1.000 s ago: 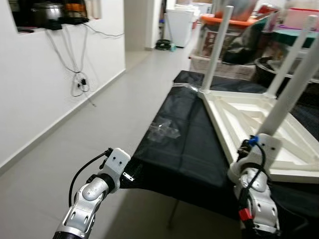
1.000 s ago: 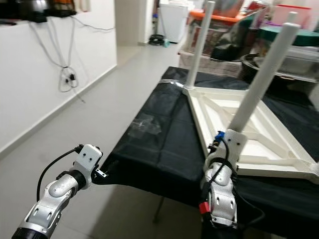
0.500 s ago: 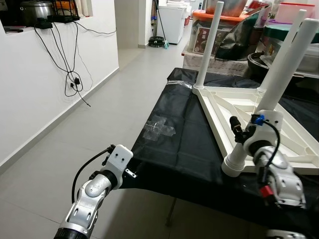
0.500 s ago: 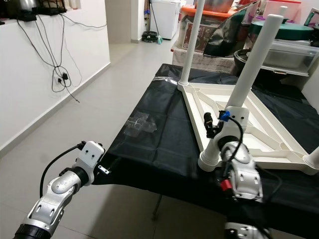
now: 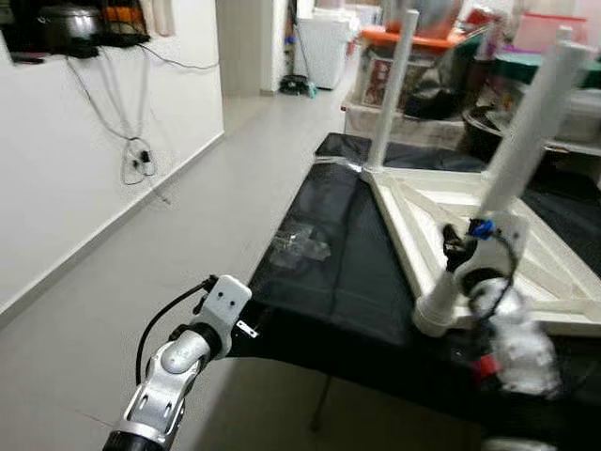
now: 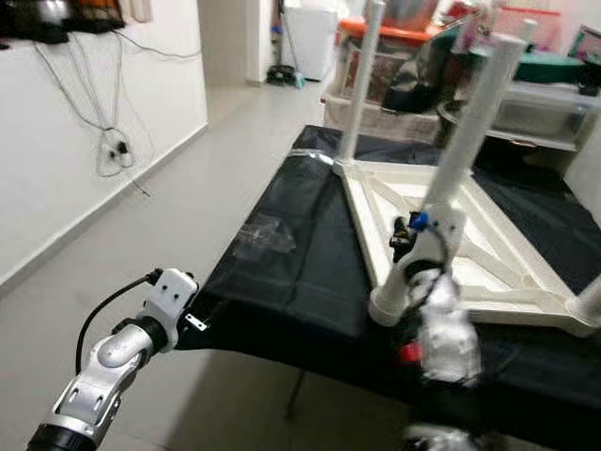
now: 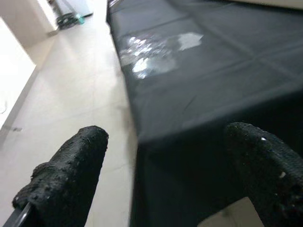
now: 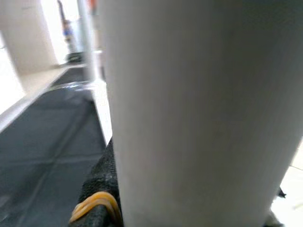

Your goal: Building children table

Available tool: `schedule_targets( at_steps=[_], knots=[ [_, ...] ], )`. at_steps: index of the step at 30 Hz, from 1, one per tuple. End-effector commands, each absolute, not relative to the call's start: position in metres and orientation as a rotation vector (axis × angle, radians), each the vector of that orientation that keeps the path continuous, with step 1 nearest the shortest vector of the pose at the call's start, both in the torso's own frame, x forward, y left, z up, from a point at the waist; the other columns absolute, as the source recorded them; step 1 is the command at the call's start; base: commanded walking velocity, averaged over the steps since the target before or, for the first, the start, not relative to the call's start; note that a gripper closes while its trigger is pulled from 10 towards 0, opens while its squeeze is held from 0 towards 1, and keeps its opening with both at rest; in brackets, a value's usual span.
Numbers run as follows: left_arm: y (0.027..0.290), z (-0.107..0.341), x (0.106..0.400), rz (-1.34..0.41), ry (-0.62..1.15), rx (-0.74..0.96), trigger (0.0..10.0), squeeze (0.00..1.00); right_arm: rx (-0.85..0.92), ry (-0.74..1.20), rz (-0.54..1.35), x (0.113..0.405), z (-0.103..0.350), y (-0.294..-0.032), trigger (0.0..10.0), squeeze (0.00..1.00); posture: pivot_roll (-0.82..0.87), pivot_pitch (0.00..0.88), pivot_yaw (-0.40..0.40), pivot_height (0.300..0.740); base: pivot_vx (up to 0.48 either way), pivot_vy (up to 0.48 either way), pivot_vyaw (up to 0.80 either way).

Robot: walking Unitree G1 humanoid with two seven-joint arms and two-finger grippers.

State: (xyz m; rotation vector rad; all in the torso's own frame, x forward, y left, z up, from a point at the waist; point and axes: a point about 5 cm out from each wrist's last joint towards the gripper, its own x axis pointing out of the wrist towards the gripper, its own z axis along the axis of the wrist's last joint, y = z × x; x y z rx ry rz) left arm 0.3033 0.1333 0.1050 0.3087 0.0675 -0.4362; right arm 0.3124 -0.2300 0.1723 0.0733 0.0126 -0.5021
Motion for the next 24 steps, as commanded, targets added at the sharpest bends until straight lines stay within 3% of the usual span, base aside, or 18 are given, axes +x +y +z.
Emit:
schedule_targets(
  at_steps=[1, 2, 3, 5, 8, 9, 11, 12, 16, 18, 19, 21, 22, 24],
  knots=[
    [0.132, 0.104, 0.303, -0.446, 0.072, 0.315, 10.0, 0.00, 0.055, 0.186, -0.520, 0.299, 0.140, -0.215, 0.0, 0.00, 0.10, 0.000, -0.098, 0.740, 0.000, 0.000, 0.00],
    [0.132, 0.104, 0.303, -0.446, 0.072, 0.315, 10.0, 0.00, 0.055, 0.186, -0.520, 0.299, 0.140, -0.215, 0.0, 0.00, 0.10, 0.000, -0.098, 0.740, 0.000, 0.000, 0.00],
    [0.131, 0.104, 0.303, -0.451, 0.072, 0.316, 10.0, 0.00, 0.059, 0.178, -0.358, 0.299, 0.145, -0.184, 10.0, 0.00, 0.10, 0.000, -0.095, 0.740, 0.000, 0.000, 0.00],
    [0.131, 0.104, 0.304, -0.452, 0.072, 0.317, 10.0, 0.00, 0.056, 0.166, -0.282, 0.302, 0.148, -0.177, 10.0, 0.00, 0.10, 0.000, -0.095, 0.740, 0.000, 0.000, 0.00],
    [0.130, 0.104, 0.304, -0.454, 0.072, 0.316, 10.0, 0.00, 0.050, 0.108, -0.265, 0.309, 0.155, -0.193, 10.0, 0.00, 0.09, 0.000, -0.096, 0.740, 0.000, 0.000, 0.00],
    [0.130, 0.104, 0.304, -0.454, 0.072, 0.315, 10.0, 0.00, 0.051, 0.096, -0.280, 0.309, 0.156, -0.198, 10.0, 1.00, 0.09, 0.000, -0.096, 0.740, 0.000, 0.000, 0.00],
    [0.130, 0.104, 0.304, -0.455, 0.072, 0.314, 10.0, 0.00, 0.044, 0.096, -0.268, 0.313, 0.157, -0.205, 10.0, 1.00, 0.09, 0.000, -0.100, 0.740, 0.000, 0.000, 0.00],
    [0.129, 0.103, 0.303, -0.453, 0.073, 0.311, 10.0, 0.00, 0.028, 0.105, -0.092, 0.326, 0.162, -0.217, 10.0, 0.00, 0.09, 0.000, -0.104, 0.740, 0.000, 0.000, 0.00],
    [0.129, 0.102, 0.302, -0.452, 0.075, 0.309, 10.0, 0.00, -0.108, 0.132, 0.246, 0.322, 0.167, -0.223, 10.0, 0.00, 0.09, 0.000, -0.101, 0.740, 0.000, 0.000, 0.00],
    [0.129, 0.102, 0.302, -0.453, 0.076, 0.309, 10.0, 0.00, -0.137, 0.140, 0.282, 0.320, 0.166, -0.224, 10.0, 0.00, 0.09, 0.000, -0.101, 0.740, 0.000, 0.000, 0.00],
    [0.129, 0.102, 0.301, -0.455, 0.076, 0.309, 10.0, 0.00, -0.164, 0.147, 0.329, 0.317, 0.167, -0.231, 6.5, 0.00, 0.09, 0.000, -0.103, 0.740, 0.000, 0.000, 0.00],
    [0.129, 0.102, 0.301, -0.457, 0.076, 0.309, 10.0, 0.00, -0.173, 0.149, 0.350, 0.316, 0.167, -0.235, 6.5, 0.00, 0.09, 0.000, -0.103, 0.740, 0.000, 0.000, 0.00],
    [0.128, 0.102, 0.302, -0.457, 0.075, 0.309, 10.0, 0.00, -0.135, 0.182, 0.220, 0.323, 0.165, -0.250, 0.0, 0.00, 0.09, 0.000, -0.106, 0.740, 0.000, 0.000, 0.00],
    [0.128, 0.102, 0.302, -0.457, 0.074, 0.308, 10.0, 0.00, -0.105, 0.192, 0.151, 0.326, 0.163, -0.253, 0.0, 0.00, 0.09, 0.000, -0.106, 0.740, 0.000, 0.000, 0.00]
  ],
)
